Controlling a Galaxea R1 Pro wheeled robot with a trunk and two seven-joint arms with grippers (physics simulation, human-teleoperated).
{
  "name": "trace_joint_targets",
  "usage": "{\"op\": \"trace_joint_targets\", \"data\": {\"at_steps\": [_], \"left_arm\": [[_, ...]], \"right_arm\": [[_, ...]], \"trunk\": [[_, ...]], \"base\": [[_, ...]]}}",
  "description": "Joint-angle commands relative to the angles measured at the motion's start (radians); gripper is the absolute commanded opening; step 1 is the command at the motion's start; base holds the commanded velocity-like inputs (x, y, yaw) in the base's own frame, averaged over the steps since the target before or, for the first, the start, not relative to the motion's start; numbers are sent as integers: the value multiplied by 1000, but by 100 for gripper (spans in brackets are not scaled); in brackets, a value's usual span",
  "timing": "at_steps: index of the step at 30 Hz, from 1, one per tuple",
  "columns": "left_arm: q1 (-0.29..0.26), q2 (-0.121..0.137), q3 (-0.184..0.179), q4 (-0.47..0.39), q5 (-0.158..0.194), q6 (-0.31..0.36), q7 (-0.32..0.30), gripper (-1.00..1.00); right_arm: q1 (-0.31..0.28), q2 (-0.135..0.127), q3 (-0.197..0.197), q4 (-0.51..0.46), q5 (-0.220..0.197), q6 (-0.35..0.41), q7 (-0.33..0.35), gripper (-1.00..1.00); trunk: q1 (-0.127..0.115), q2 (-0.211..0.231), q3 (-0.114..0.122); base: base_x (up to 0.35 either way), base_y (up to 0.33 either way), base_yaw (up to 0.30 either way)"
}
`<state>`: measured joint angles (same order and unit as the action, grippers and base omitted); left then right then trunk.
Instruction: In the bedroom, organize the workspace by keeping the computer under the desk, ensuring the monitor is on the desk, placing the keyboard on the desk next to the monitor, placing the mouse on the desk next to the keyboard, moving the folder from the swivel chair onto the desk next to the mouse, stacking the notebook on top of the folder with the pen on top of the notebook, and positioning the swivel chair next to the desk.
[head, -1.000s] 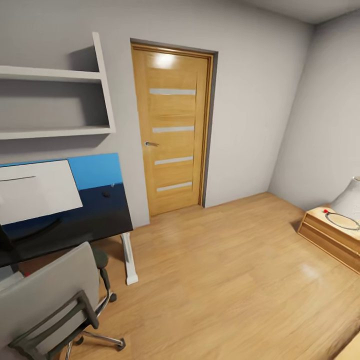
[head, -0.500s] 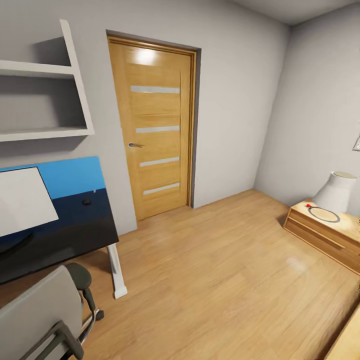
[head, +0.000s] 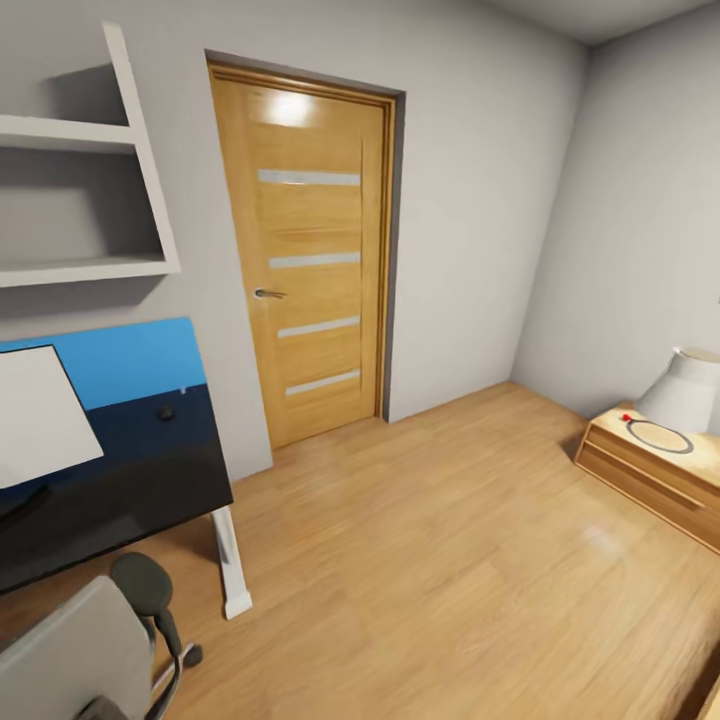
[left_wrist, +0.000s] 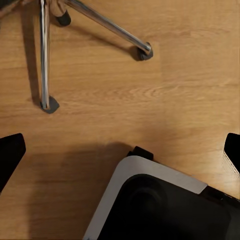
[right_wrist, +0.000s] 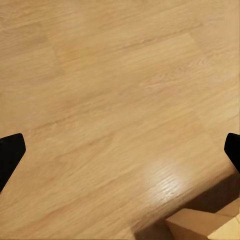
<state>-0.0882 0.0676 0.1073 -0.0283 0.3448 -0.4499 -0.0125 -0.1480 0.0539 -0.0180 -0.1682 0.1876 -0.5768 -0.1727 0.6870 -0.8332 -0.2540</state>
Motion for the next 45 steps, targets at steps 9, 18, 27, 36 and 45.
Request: {"op": "trace_joint_targets", "data": {"at_steps": [9,18,27,36,45], "left_arm": [[-1,0,7,1,-4,-3,-1,100],[-1,0,6,1,-4,-3,-1,100],[-1,0,6,1,-4,-3,-1,100],[-1,0,6,1,-4,-3,-1,100],[-1,0,6,1,-4,-3,-1,100]], "right_arm": [[-1,0,-2,1,10,1,-8,100],[-1,-1,-2,1,10,0,-8,100],[-1,1,-2,1,11,-3,-8,100],[-1,1,-1,1,12,-3,-8,100],[-1,1,1,1,12,-2,-8,100]], "trunk": [[1,-1,-1],[1,-1,-1],[1,-1,1],[1,-1,11],[1,-1,19]], "base": [[330,72,0],[331,24,0],[331,1,-42],[330,-19,-182],[322,-108,-162]]}}
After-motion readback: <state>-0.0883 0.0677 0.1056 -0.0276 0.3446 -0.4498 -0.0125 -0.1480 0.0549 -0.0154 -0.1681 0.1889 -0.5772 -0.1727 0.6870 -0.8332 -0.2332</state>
